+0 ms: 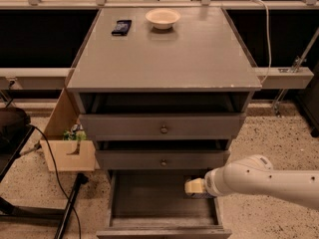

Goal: Place pepsi can into bottom drawer

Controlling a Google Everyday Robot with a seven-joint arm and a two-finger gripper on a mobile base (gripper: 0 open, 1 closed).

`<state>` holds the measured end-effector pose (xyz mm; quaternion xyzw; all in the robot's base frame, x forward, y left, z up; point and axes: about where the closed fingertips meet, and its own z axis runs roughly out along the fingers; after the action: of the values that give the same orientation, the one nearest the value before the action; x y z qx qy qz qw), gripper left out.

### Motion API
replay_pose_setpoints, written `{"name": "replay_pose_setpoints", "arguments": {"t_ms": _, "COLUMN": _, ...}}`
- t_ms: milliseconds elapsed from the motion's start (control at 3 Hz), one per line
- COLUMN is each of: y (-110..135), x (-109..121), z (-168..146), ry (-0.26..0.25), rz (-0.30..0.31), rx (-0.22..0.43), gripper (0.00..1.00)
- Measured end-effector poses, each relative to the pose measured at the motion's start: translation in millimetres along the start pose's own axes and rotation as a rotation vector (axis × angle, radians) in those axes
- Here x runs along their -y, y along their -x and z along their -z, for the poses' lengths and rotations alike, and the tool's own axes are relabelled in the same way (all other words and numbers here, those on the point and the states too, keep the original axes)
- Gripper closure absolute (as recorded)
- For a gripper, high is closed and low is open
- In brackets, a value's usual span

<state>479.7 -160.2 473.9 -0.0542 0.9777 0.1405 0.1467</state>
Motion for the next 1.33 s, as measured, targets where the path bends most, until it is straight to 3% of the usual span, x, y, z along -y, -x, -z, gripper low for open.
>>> {"name": "replay_pose_setpoints", "arguments": {"t_ms": 667, "y": -19, "x": 26, "z": -58, "ry": 0.057, "rz": -0.044, "rx": 0.026, "gripper": 1.0}}
{"name": "replay_pose_setpoints", "arguments": {"t_ms": 1000, "y": -38, "x": 36, "z": -102, "ry": 0.088, "rz": -0.055, "rx": 0.0, "gripper": 1.0}}
{"name": "replay_pose_setpoints", "arguments": {"t_ms": 1333, "y": -38, "x": 36, "z": -102, "ry": 0.088, "rz": -0.055, "rx": 0.0, "gripper": 1.0}}
